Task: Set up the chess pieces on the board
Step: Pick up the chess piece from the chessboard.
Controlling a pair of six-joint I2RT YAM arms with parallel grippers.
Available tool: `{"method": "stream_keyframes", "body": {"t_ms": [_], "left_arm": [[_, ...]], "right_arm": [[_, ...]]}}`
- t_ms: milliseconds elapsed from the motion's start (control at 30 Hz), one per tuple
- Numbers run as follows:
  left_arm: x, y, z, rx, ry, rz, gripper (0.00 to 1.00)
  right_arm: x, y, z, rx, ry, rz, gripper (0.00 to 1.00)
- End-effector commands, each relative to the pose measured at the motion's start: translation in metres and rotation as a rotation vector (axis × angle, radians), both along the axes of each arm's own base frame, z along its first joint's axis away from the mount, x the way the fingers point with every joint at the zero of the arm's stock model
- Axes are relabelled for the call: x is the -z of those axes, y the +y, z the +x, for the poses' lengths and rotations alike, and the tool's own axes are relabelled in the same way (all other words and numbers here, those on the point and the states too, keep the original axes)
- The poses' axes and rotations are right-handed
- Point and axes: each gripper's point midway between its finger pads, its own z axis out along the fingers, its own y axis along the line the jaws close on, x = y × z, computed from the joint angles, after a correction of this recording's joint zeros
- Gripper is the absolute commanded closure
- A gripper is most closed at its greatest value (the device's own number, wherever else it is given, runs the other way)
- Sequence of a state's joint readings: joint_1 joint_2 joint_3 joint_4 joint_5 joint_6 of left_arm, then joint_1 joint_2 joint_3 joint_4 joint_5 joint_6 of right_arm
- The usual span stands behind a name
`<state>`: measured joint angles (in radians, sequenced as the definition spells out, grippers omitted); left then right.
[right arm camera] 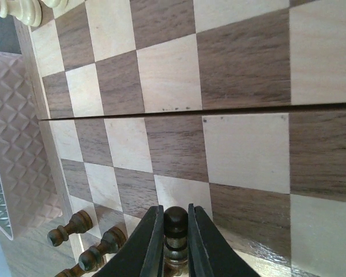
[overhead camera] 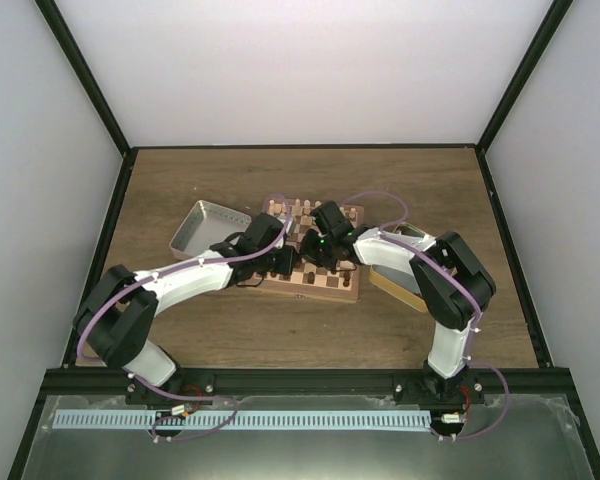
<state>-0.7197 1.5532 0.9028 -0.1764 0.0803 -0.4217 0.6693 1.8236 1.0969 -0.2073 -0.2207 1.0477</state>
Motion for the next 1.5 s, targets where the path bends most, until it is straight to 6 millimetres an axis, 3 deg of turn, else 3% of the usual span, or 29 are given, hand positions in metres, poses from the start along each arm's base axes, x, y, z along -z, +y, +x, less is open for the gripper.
{"method": "stream_keyframes", "body": {"t_ms": [0,300,800,1467], "left_arm": [[0.007,-0.011,-0.003,0.049,0.034,-0.026,0.77],[0.023,-0.010,0.003,0.021,0.065,0.014,0.81],[0.012,-0.012,0.012,0.008,0.027,0.006,0.83],[0.030,-0.012,0.014,0.007,0.063,0.056,0.89]], "right_arm": [[-0.011,-0.005,0.002,0.012,-0.037,-0.019,0.88],[-0.011,-0.004,0.001,0.006,-0.038,-0.016,0.89],[-0.011,-0.005,0.001,0.006,-0.040,-0.014,0.89],[-0.012,-0.005,0.001,0.005,-0.045,-0.012,0.92]]}}
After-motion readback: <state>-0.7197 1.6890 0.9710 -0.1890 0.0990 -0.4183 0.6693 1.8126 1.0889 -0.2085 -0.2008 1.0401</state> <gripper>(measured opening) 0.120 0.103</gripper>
